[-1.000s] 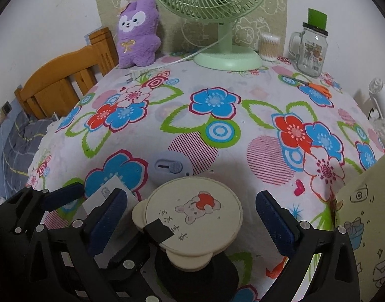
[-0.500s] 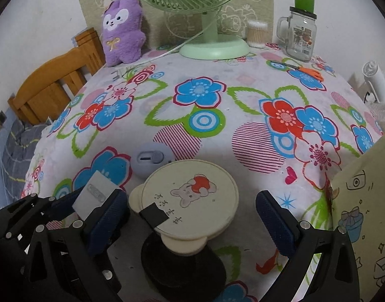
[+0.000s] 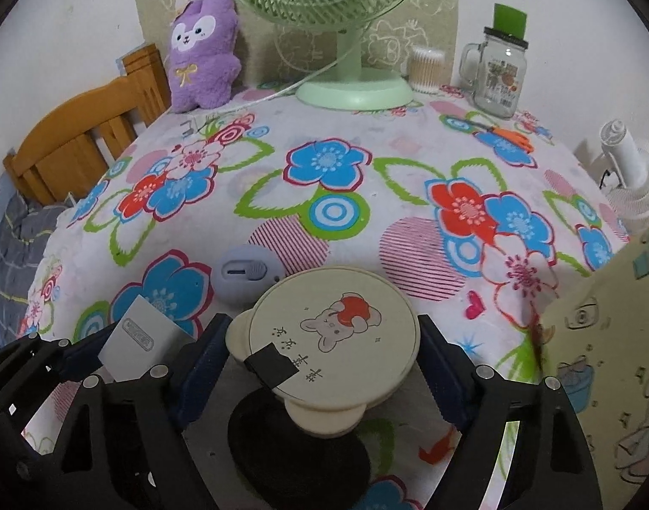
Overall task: Organize rigid objects
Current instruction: 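Close the left tool on the white plug charger while the right tool grasps the cream container, then carry the plug charger with the left tool while the right tool carries the container to the box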
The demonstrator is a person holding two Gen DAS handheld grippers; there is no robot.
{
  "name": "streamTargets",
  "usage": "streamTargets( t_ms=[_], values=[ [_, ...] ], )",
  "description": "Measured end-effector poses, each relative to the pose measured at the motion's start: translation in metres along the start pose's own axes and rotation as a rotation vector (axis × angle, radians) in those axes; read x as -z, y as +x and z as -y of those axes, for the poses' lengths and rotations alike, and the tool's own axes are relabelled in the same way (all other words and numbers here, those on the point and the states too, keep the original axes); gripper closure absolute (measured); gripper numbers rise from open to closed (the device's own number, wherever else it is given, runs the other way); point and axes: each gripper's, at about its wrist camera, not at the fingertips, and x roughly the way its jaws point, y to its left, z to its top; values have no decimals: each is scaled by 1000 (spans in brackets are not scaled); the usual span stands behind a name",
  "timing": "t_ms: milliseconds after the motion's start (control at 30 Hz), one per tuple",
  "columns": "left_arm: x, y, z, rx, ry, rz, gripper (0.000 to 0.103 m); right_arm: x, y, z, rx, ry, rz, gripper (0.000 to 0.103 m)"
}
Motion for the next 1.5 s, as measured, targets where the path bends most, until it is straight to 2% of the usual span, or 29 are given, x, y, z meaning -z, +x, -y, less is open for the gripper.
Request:
streamTargets(
  t_ms=[633,1500],
  values=[
    [13,-46,25,4,-3,66,59,15,-60,10,27,-27,89,18],
    [42,-118,61,-22,-8,172,59,47,-145,25,7,-42,194,17]
  ],
)
